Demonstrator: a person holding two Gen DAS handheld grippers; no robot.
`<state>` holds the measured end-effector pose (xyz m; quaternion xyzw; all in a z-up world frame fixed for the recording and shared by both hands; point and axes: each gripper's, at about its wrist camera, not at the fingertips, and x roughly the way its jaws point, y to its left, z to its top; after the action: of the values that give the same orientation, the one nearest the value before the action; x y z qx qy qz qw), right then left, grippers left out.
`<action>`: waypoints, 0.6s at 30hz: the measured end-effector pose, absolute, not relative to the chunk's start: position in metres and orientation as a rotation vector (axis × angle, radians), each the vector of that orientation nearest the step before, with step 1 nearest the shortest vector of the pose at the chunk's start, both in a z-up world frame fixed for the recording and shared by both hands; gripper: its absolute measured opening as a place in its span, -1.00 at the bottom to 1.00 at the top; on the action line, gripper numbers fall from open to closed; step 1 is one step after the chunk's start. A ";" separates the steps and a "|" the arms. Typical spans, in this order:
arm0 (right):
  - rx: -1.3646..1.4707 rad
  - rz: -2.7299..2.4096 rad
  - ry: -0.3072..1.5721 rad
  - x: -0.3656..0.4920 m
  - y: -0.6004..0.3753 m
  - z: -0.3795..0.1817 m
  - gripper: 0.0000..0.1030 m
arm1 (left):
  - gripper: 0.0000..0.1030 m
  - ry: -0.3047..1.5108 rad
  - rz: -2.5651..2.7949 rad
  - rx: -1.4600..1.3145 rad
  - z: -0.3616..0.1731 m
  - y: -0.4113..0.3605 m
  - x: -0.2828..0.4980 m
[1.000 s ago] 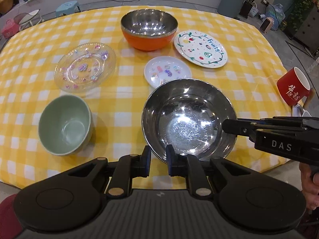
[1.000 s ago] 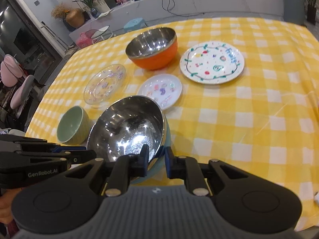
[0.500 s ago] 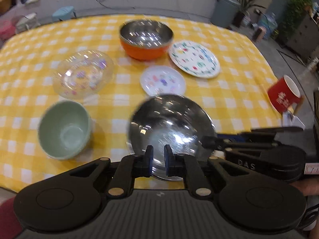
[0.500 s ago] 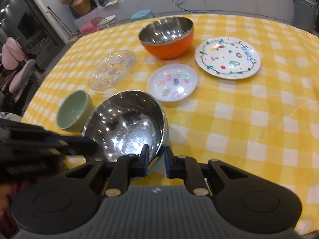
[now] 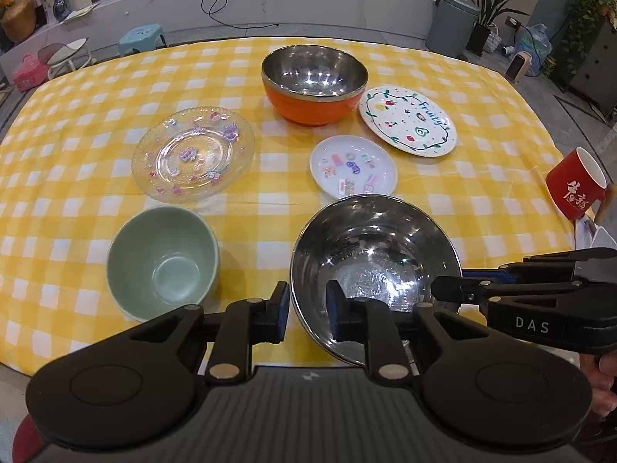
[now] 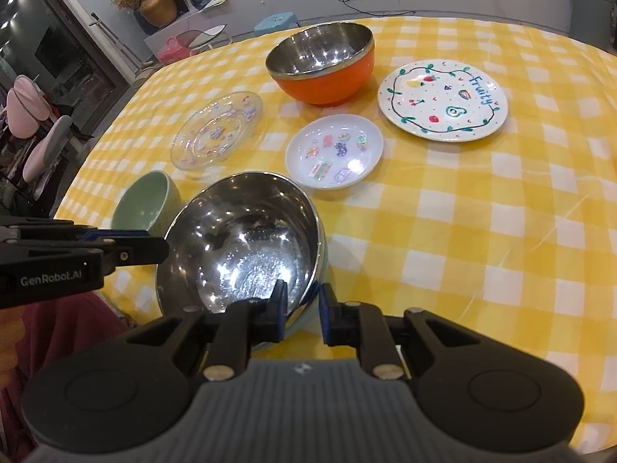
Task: Organize plates and bowls
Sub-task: 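Carry the blue steel bowl beside the green bowl and lower it, then open both grippers and move them to the orange steel bowl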
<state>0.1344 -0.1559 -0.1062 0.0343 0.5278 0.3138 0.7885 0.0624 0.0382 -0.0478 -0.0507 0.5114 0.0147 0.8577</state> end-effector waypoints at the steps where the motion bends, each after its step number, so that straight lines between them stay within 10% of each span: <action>1: 0.071 0.678 1.137 0.134 -0.155 -0.106 -0.70 | -0.46 1.070 0.037 -0.099 -0.048 0.037 0.062; 9: 0.050 0.682 1.133 0.130 -0.150 -0.105 -0.51 | 0.16 1.030 0.091 -0.060 -0.047 0.037 0.057; 18: 0.074 0.661 1.055 0.128 -0.153 -0.094 0.76 | 0.55 0.947 0.122 -0.025 -0.031 0.032 0.049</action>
<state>0.1280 -0.1529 -0.0941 0.0345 0.4939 0.3095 0.8119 0.0489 0.0317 -0.0310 -0.0121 0.4558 0.0588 0.8881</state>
